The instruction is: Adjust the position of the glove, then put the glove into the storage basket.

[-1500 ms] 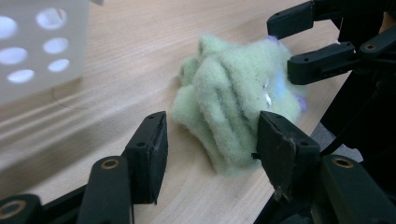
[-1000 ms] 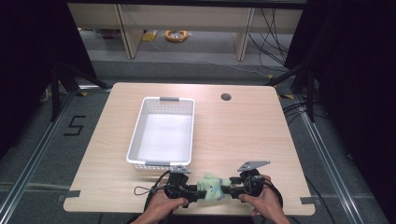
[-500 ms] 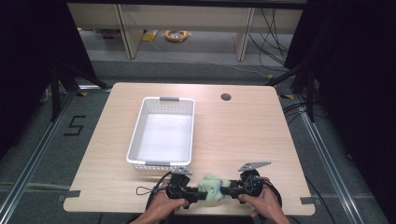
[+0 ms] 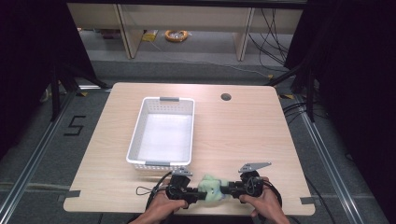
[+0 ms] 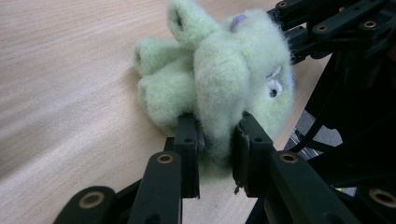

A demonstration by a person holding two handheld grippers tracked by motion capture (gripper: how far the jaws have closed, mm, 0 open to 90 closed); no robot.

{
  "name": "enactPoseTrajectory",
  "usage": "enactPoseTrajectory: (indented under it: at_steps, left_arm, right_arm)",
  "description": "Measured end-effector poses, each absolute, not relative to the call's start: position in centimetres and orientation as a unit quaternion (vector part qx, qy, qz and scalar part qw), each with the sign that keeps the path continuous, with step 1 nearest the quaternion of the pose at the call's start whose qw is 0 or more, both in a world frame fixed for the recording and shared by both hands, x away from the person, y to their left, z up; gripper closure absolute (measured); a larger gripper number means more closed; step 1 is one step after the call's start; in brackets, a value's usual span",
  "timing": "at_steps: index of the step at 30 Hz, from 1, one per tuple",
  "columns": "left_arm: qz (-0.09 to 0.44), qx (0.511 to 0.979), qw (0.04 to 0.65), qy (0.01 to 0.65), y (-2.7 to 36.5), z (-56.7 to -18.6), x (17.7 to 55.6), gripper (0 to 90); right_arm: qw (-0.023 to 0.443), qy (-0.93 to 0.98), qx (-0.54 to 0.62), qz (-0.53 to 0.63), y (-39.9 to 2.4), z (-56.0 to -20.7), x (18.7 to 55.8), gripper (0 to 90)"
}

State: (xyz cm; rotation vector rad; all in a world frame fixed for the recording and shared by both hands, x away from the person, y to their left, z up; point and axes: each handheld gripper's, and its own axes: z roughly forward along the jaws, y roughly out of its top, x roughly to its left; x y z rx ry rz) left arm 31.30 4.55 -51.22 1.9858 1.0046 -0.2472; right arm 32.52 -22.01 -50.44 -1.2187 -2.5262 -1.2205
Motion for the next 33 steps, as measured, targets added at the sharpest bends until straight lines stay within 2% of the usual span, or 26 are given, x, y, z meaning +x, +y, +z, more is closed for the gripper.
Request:
enactPoseTrajectory:
  at_steps: [13,22,29,31,33]
  left_arm:
    - [-0.09,0.81,0.424,0.396,4.9,-50.7,31.1,75.9]
    - [-0.096,0.804,0.443,0.385,5.2,-50.4,31.0,76.0]
    - [-0.09,0.8,0.452,0.384,5.9,-49.7,30.7,75.9]
    - [-0.087,0.801,0.453,0.382,6.1,-49.5,30.6,75.9]
    - [-0.087,0.797,0.456,0.387,6.1,-49.4,30.7,75.9]
  right_arm:
    - [0.026,-0.828,-0.386,-0.406,-21.9,-50.0,32.1,74.4]
    - [0.035,-0.821,-0.397,-0.408,-21.6,-49.4,31.7,74.6]
    - [0.022,-0.826,-0.377,-0.42,-21.3,-48.7,31.7,74.6]
    - [0.034,-0.821,-0.383,-0.421,-21.1,-48.4,31.6,74.6]
    - [0.023,-0.824,-0.381,-0.42,-21.0,-48.2,31.6,74.6]
